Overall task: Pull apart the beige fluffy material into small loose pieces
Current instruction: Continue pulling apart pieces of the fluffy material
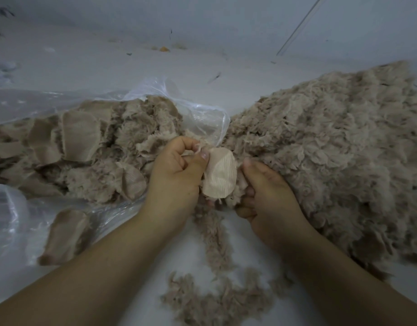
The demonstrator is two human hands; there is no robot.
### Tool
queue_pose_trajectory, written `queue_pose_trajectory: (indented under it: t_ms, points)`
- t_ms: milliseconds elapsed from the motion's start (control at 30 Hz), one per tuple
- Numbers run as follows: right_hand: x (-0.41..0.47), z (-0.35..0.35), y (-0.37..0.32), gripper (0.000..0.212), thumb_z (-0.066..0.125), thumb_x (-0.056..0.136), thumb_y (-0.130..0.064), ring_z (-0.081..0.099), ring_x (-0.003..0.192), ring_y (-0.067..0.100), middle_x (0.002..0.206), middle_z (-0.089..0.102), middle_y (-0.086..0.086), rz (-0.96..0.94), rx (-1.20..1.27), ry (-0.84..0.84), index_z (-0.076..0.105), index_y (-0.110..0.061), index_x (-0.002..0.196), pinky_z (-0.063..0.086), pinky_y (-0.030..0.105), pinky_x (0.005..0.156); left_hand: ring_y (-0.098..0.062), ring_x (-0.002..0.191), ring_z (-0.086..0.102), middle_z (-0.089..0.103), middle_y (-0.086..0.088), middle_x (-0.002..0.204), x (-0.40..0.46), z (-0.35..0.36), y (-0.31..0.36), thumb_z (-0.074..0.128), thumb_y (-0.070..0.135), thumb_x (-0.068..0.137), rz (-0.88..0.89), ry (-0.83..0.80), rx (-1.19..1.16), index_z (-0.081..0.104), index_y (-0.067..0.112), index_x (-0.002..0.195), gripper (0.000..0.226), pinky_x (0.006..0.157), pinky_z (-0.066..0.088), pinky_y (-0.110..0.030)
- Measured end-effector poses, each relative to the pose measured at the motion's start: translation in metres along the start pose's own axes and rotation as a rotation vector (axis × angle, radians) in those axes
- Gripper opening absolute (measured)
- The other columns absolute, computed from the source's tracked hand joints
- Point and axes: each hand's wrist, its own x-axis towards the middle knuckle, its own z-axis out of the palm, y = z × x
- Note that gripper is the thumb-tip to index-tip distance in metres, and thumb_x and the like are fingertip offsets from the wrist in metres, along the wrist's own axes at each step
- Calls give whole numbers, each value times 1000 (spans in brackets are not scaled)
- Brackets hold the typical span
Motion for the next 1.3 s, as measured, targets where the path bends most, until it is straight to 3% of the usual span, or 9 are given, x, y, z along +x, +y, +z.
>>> queue_pose_trajectory:
  t_ms: [133,267,333,400,533,800,933,1067,1300]
  points:
    - [-3,1,1,24,58,93,-4,41,36,4,51,49,-4,-12,-12,24,43,-18,80,31,14,33,-25,41,55,59,-11,60,-2,4,1,50,7,99,19,-29,-15,53,14,84,17,35,48,-31]
    - [-6,-3,-4,29,54,97,-31,38,34,2,47,45,-8,15,61,-62,62,-22,70,32,13,34,-17,43,58,62,-2,58,-2,9,-3,51,5,99,43,-48,57,51,12,86,15,38,47,-26]
    - [-8,-3,-6,36,53,95,-39,52,40,4,51,58,-6,-3,76,-141,72,-22,70,42,15,40,-13,50,60,64,1,60,-2,12,-6,52,4,98,61,-77,100,53,13,85,16,43,48,-25]
    - [-8,-2,-3,28,64,90,-37,67,60,17,71,72,11,-36,-23,-137,75,-13,82,53,23,54,-11,54,57,63,2,61,0,13,-9,55,0,95,68,-72,125,57,13,82,19,48,47,-22]
    - [-6,-3,2,18,70,76,-30,62,50,16,66,68,12,-34,-69,-64,69,-13,70,47,21,44,-20,52,48,56,-8,60,4,7,-12,56,0,93,18,1,44,61,24,68,35,48,41,-27]
    - [-8,-2,2,37,64,84,-23,65,78,32,87,69,28,-87,-49,-85,63,13,90,56,37,74,-18,43,47,56,-3,55,4,1,-8,58,20,85,-67,-69,-43,62,19,72,14,40,37,-23]
    - [-9,-4,3,27,67,83,-23,66,78,31,85,72,21,-117,-120,-95,69,3,82,55,39,77,-27,49,49,57,-26,64,5,0,-8,66,23,90,-122,-120,52,67,7,80,19,44,43,-30]
    - [-9,-3,3,16,68,85,-19,68,71,24,80,72,16,-102,-105,-113,72,-7,76,56,31,67,-19,32,38,53,-6,51,8,-2,-3,54,9,97,-53,-14,98,59,5,76,22,36,31,-18]
    - [-7,-4,4,18,64,87,-18,68,74,27,84,72,21,-80,-85,-124,72,-4,81,56,31,68,-14,34,34,45,-1,49,3,4,-4,46,14,102,-64,36,57,49,10,69,33,37,30,-22]
